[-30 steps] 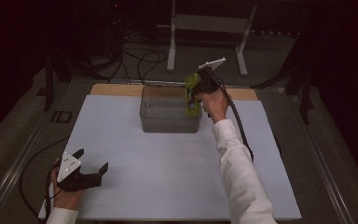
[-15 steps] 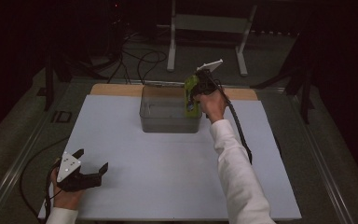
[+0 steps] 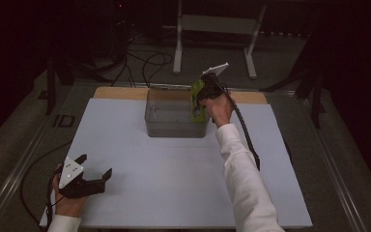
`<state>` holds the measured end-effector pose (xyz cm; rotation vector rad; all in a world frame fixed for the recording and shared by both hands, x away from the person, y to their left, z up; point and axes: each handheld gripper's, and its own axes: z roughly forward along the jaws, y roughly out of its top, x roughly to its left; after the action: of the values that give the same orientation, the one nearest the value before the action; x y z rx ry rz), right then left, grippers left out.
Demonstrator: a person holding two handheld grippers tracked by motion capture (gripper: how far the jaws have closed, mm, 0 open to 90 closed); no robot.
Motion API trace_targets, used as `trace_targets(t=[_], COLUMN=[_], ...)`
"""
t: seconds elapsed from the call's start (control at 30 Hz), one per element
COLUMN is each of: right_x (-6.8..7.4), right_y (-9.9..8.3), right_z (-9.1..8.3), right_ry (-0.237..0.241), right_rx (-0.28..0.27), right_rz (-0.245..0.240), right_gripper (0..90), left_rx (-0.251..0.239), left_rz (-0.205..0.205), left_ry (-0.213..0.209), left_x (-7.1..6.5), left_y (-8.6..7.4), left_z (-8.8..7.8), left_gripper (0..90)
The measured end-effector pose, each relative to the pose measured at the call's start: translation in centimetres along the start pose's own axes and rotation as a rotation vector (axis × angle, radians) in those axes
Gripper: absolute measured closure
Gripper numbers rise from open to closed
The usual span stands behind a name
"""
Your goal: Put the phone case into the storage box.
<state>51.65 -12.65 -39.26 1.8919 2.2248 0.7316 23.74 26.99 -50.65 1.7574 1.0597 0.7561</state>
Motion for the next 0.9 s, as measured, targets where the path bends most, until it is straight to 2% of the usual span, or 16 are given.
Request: trace_targets(t=[0.9], right_x=[-0.1], right_y=[0.0], right_z=[2.0], right_ry=[-0.037], right_rx=[0.046], right_rz=[0.011], right_gripper=[77.2], left_rx=[0.0], left_rz=[0.001], left_ry=[0.0], left_x=[0.0], left_y=[0.0], left_z=[0.0], left_gripper=[0.0])
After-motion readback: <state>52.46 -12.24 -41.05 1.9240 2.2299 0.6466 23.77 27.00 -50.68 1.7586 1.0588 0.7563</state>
